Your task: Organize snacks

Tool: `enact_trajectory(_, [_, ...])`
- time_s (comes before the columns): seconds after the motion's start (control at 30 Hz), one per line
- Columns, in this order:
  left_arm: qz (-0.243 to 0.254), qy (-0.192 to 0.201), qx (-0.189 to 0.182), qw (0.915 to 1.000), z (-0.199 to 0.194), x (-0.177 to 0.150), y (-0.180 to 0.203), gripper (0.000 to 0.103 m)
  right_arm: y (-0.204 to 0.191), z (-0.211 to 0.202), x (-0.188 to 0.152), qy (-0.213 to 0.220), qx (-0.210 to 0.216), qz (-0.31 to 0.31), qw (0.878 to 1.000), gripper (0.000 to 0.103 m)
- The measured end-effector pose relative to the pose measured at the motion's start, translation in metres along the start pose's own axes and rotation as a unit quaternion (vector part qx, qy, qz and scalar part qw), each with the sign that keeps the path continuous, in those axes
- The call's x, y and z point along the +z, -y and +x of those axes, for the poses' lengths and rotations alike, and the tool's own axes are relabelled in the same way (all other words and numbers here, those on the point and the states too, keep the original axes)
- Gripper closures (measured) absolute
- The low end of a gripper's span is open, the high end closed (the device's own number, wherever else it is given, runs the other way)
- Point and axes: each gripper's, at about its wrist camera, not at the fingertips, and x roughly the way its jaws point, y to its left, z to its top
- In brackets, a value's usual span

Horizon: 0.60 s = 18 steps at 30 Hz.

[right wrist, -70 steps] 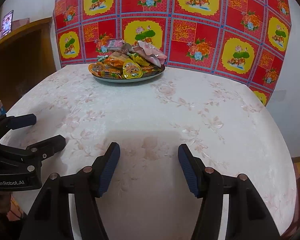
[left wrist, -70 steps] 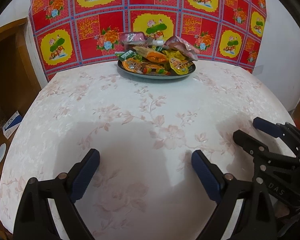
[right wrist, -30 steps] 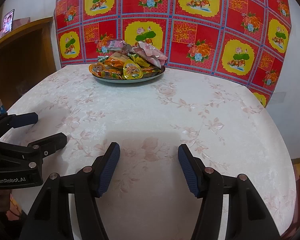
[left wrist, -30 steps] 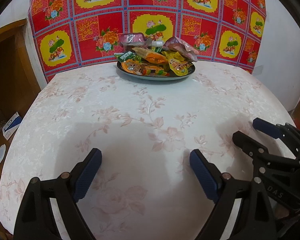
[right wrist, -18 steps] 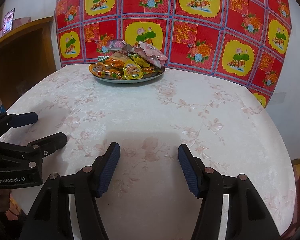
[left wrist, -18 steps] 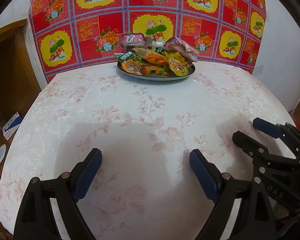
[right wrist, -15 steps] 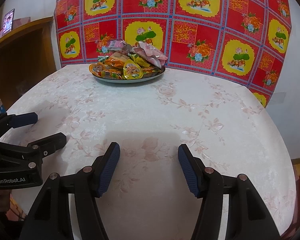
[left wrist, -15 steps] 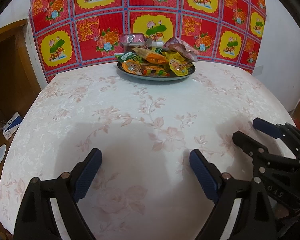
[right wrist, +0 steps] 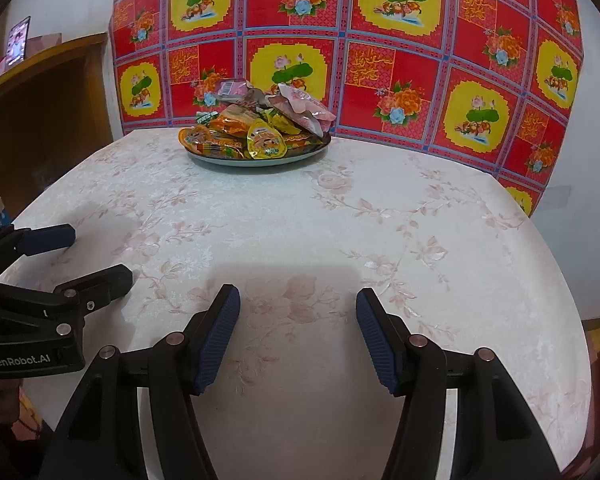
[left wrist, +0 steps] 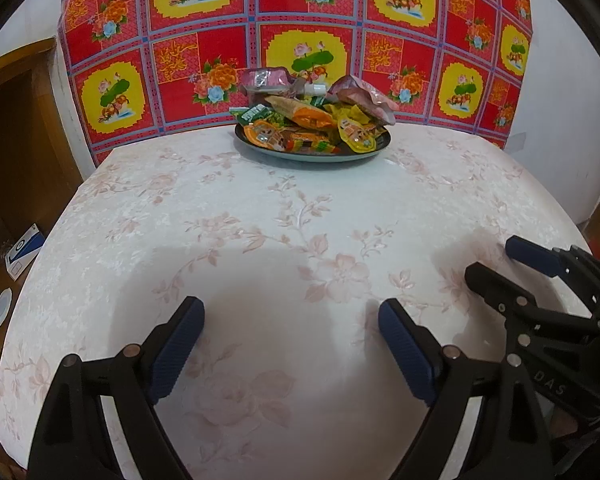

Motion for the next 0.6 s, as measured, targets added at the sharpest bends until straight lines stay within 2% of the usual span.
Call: enact_trajectory(0.6, [0.001,0.001,-0.003,1.0000,-0.0003,0.0001,-0.0004,0.012,0.0004,0.0004,0.0016,-0.001,0.002,0.001,1.000,0.042])
